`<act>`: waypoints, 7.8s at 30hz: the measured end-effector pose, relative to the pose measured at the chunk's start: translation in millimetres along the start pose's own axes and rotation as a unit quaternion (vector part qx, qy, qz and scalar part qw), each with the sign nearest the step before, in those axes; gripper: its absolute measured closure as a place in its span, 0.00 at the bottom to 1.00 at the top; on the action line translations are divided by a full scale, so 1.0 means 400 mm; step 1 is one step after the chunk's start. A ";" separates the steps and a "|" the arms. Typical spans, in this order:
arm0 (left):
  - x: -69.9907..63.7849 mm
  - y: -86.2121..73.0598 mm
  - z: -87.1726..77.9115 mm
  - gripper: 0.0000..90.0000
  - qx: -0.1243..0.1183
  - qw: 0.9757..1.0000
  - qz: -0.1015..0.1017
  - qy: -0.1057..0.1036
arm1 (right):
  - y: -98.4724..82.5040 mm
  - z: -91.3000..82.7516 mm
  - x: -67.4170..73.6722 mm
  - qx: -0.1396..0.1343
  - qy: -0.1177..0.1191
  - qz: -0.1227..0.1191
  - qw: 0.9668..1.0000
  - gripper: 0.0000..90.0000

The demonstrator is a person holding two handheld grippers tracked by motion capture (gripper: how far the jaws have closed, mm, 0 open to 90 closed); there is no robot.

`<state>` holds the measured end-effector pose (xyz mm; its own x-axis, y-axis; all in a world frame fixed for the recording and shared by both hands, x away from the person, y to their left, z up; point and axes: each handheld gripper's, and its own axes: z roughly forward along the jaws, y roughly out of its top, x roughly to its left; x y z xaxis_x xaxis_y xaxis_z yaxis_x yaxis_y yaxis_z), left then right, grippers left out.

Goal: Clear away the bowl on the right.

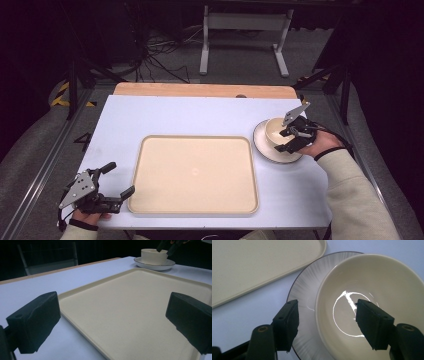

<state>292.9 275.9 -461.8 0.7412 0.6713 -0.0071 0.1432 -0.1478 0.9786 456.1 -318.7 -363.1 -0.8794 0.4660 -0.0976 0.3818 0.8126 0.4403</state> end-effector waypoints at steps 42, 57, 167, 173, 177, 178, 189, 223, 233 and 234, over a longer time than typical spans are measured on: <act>0.000 0.000 0.000 0.00 0.000 1.000 -0.002 0.001 | -0.002 0.060 0.029 0.051 -0.016 -0.064 0.997 0.93; 0.000 0.000 0.000 0.00 0.002 1.000 -0.002 0.000 | 0.012 0.016 0.040 0.041 -0.022 -0.060 0.997 0.93; -0.001 -0.001 -0.001 0.00 -0.005 1.000 0.002 -0.003 | 0.486 0.111 0.492 0.001 0.067 -0.217 0.974 0.92; -0.001 -0.001 -0.001 0.00 -0.005 1.000 0.002 -0.003 | 0.485 0.151 0.497 0.008 0.073 -0.214 0.974 0.92; -0.001 -0.001 -0.001 0.00 -0.005 1.000 0.002 -0.003 | 0.483 0.170 0.497 0.012 0.079 -0.216 0.973 0.92; -0.001 -0.001 -0.001 0.00 -0.005 1.000 0.002 -0.003 | 0.482 0.176 0.497 0.012 0.079 -0.215 0.973 0.92; -0.001 -0.001 -0.001 0.00 -0.005 1.000 0.002 -0.004 | 0.478 0.213 0.506 0.020 0.078 -0.217 0.973 0.92; -0.001 -0.001 0.000 0.00 -0.005 1.000 0.003 -0.004 | 0.447 0.272 0.545 0.032 0.084 -0.201 0.975 0.87; 0.000 0.000 -0.001 0.00 -0.003 1.000 0.003 -0.005 | 0.453 0.242 0.547 -0.001 0.090 -0.186 0.978 0.64; 0.000 -0.001 0.000 0.00 -0.004 1.000 0.003 -0.005 | 0.454 0.236 0.547 -0.003 0.089 -0.182 0.979 0.61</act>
<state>292.6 276.0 -462.0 0.7483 0.6634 -0.0036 0.1343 -0.1462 0.9801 360.0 -36.2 -388.9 -0.9928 0.0770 -0.0914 0.0328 0.9111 0.4110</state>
